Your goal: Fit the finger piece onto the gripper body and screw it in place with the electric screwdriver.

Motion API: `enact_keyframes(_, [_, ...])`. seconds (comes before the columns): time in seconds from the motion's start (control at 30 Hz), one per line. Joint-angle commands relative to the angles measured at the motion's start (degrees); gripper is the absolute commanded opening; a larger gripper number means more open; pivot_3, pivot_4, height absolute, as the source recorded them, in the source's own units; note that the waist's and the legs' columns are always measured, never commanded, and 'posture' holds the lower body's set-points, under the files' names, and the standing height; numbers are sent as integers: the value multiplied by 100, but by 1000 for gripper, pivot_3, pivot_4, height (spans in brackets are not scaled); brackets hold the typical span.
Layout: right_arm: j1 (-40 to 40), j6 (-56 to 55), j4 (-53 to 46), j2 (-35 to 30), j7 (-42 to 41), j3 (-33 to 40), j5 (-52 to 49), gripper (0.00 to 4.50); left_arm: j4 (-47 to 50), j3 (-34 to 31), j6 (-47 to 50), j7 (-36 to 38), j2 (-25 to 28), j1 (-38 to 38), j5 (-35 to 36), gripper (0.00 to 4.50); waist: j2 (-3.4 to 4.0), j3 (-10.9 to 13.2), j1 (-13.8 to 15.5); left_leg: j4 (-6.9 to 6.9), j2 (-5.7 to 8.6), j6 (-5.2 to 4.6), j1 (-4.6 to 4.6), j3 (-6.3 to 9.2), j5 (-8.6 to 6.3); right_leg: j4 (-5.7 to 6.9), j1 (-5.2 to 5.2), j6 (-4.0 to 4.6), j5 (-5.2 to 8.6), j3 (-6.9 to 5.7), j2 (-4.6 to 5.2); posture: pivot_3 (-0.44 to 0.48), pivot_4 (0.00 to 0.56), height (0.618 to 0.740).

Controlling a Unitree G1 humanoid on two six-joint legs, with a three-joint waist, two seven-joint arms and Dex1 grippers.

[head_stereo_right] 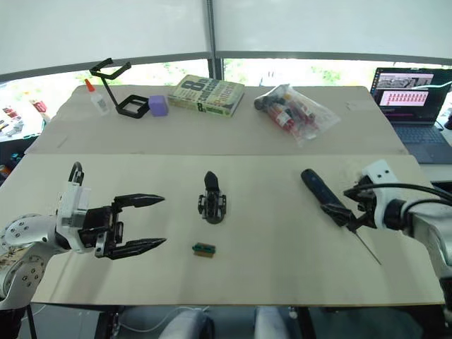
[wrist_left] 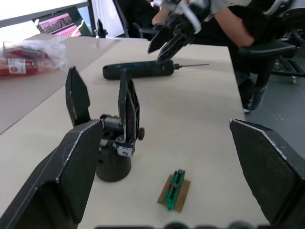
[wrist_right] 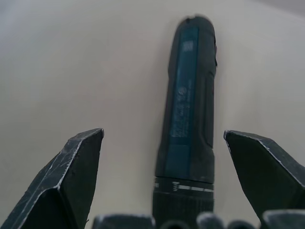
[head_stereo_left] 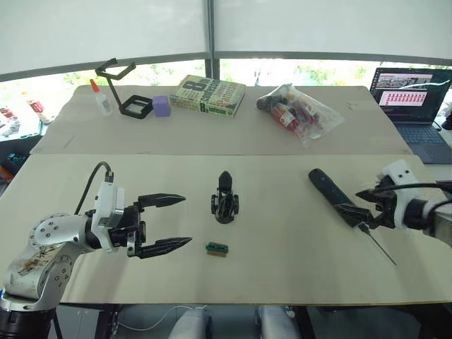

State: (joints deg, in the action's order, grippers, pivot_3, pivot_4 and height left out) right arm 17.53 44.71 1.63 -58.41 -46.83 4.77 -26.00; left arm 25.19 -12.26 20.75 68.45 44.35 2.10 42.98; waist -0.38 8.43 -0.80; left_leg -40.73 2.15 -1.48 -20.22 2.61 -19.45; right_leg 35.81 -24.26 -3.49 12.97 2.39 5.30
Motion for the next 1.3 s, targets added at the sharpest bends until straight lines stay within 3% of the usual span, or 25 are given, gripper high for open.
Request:
enact_keyframes(0.03, [508, -356, 788, 74, -184, -631, 690, 4500, 428, 36, 201, -104, 78, 30, 218, 4459, -1, 1, -4, 1, 1, 0, -3, -1, 0, -3, -4, 0, 0, 0, 0, 0, 150, 740])
enact_keyframes(0.17, [906, -451, 1391, 193, -431, -981, 1028, 4500, 571, 18, 273, -141, 99, 108, 305, 4459, 1, 5, 1, 1, -1, 10, -5, -2, 6, 2, -9, 0, 0, 1, -1, 0, 150, 740])
enact_keyframes(0.4, [902, -687, 1182, 185, -913, -756, 1002, 2235, 582, 17, 263, -90, 127, 174, 314, 4500, 1, 5, 1, 1, -3, 9, 1, 0, 5, 3, -2, 0, 0, 0, -4, 0, 150, 740])
enact_keyframes(0.47, [771, -689, 829, 116, -980, -538, 892, 1993, 560, 11, 260, -68, 134, 167, 307, 4500, 2, 5, 3, 2, -3, 10, -4, 1, 6, 4, -9, 0, 0, -1, -4, 0, 150, 740])
enact_keyframes(0.73, [-526, 827, -2240, 74, -641, -41, 121, 1993, 403, 14, 151, 74, 121, 95, 183, 4500, 28, 21, 15, 3, -6, 11, -18, 5, 6, 9, -24, 1, 0, -1, -6, 0, 150, 740])
enact_keyframes(1.03, [-1165, 649, -2403, 387, -64, -274, 434, 1993, 439, 154, 89, 214, 130, -47, 71, 4500, 18, 25, 18, 0, 2, 9, -5, 7, 5, 4, -5, 0, 0, -3, -2, 0, 150, 740])
enact_keyframes(1.1, [-1145, 899, -2438, 165, -281, -326, 280, 3042, 393, 164, 55, 246, 141, -29, 47, 4500, 18, 25, 17, 0, 2, 9, -2, 8, 5, 5, -3, 0, 0, -3, -1, 0, 150, 740])
enact_keyframes(1.23, [-895, 972, -2444, -213, -457, -475, 315, 4422, 344, 178, 32, 284, 128, -15, 8, 4500, 12, 28, 36, 0, 3, 8, -3, 10, 5, 0, 1, 0, 0, -7, -1, 0, 150, 740])
enact_keyframes(1.3, [-619, 1421, -2589, -647, -502, -862, 456, 4485, 331, 163, 29, 315, 125, -73, 21, 4500, 15, 29, 18, 0, 3, 8, -3, 7, 4, 0, -2, 0, 0, -6, -1, 0, 150, 740])
